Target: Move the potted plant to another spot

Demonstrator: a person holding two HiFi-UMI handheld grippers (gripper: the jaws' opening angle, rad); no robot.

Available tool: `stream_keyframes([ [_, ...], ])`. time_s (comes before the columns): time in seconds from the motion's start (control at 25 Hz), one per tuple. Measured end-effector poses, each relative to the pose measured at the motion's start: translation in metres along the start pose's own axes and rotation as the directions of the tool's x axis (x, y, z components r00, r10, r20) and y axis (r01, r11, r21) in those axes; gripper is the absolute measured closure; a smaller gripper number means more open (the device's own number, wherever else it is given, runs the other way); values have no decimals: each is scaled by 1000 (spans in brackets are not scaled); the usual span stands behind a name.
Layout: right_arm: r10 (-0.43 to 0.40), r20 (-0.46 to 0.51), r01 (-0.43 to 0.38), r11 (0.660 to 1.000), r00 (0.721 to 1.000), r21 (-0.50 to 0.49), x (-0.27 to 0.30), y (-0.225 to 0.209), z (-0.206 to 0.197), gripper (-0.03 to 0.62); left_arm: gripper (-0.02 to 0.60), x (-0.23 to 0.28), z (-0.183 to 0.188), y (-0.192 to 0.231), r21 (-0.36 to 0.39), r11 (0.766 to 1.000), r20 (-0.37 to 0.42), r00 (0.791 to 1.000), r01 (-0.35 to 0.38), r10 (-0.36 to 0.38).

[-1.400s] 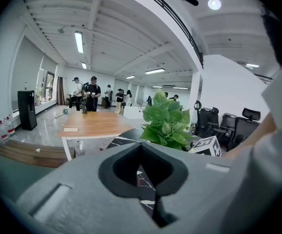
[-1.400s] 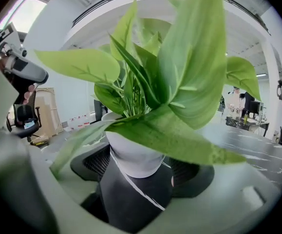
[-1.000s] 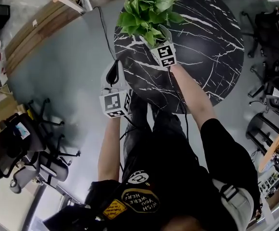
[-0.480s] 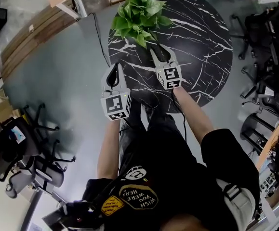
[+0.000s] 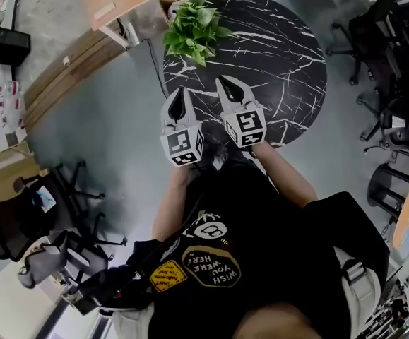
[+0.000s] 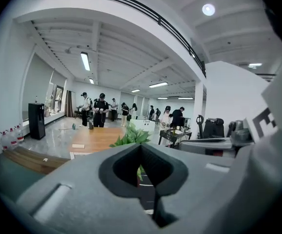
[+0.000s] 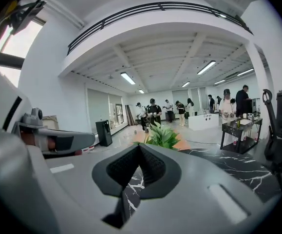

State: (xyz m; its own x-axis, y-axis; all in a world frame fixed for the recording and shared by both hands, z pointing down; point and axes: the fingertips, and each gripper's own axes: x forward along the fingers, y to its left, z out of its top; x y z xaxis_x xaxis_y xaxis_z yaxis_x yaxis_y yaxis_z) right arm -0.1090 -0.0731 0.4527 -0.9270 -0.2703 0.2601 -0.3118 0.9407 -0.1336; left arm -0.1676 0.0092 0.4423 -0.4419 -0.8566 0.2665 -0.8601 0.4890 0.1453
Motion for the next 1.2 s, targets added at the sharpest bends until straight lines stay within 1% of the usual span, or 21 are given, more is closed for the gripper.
stream_keyframes([
  [0.12, -28, 18, 27, 1000, 999, 12, -19, 4, 23, 592, 577, -7, 22, -8, 13, 999, 30, 999, 34, -34],
  [0.2, -37, 23, 37, 999, 999, -1, -27, 7, 32, 592, 577, -9, 33, -15, 27, 998, 41, 997, 58, -59],
  [0.28, -38, 27, 39, 999, 999, -22, -24, 9, 38, 592, 577, -6, 42, -17, 41, 997, 54, 996, 65, -67],
  [0.44, -41, 27, 41, 999, 999, -21, -28, 15, 38, 592, 577, -10, 45, -26, 61, 994, 53, 994, 92, -95],
  [0.56, -50, 17, 50, 999, 999, -10, -35, 17, 34, 592, 577, -16, 44, -33, 56, 991, 49, 991, 120, -123],
  [0.72, -62, 25, 62, 998, 998, 7, -37, 22, 36, 592, 577, -20, 47, -28, 74, 990, 43, 991, 124, -128],
  [1.2, -61, 36, 61, 998, 998, 1, -32, 25, 45, 592, 577, -18, 58, -22, 87, 988, 62, 989, 129, -135],
])
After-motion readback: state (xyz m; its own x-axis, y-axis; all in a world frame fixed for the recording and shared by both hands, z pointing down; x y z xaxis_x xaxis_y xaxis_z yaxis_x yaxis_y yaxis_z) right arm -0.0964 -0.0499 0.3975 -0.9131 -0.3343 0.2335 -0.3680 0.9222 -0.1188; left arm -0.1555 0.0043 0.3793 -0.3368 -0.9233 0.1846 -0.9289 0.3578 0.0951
